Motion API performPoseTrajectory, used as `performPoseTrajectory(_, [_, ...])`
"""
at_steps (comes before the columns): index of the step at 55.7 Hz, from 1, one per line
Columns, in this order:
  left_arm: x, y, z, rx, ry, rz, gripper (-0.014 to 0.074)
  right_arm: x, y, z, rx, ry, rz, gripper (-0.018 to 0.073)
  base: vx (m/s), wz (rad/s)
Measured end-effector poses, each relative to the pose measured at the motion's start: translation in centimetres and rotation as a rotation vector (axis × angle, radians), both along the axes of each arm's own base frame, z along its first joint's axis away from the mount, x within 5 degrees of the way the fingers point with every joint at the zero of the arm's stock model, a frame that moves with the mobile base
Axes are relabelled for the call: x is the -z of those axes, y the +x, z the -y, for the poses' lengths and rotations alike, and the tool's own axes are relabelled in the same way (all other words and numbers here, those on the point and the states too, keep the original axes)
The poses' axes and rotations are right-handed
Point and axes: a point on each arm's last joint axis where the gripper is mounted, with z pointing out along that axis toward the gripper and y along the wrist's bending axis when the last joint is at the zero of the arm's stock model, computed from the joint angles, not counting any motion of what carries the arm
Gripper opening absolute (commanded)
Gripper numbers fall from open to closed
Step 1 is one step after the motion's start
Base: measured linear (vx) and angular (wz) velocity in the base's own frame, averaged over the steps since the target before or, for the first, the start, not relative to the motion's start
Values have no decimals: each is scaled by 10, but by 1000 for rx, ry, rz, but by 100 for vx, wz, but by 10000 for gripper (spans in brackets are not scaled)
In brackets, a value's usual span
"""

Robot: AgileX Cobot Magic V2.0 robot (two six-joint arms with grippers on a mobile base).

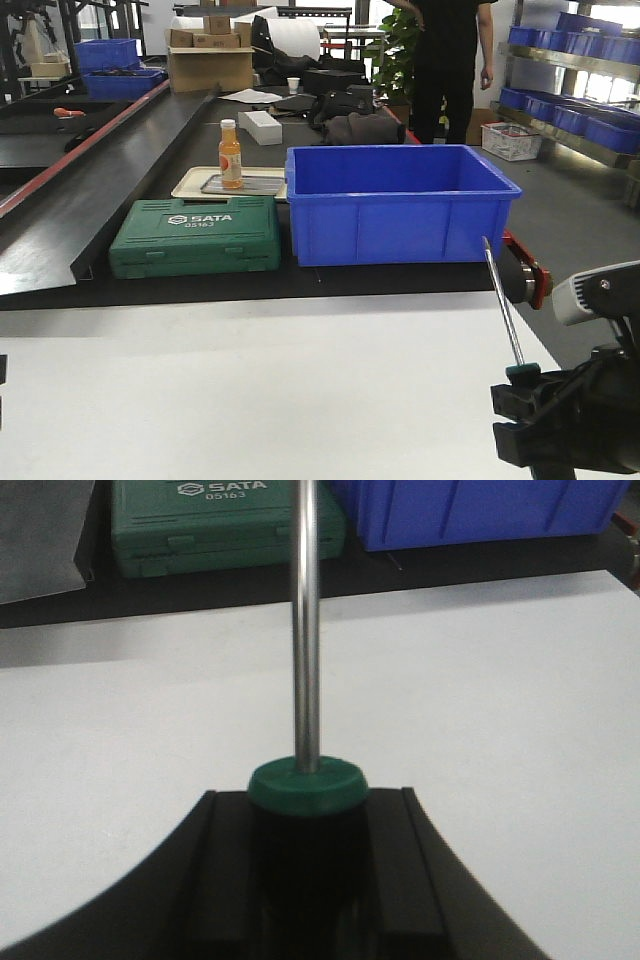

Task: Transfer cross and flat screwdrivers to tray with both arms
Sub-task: 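Drive the base away from the table holding both screwdrivers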

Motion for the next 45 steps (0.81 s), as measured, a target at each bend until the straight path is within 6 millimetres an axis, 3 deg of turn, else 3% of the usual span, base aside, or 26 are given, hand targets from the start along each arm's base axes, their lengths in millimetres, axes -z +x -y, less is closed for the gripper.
performPoseTrajectory(23, [0, 0, 0, 0, 0, 0, 3, 0, 0, 0, 0, 0, 0, -8, -24, -19])
performPoseTrajectory(45, [0, 0, 0, 0, 0, 0, 3, 0, 0, 0, 0, 0, 0, -8, -21, -54])
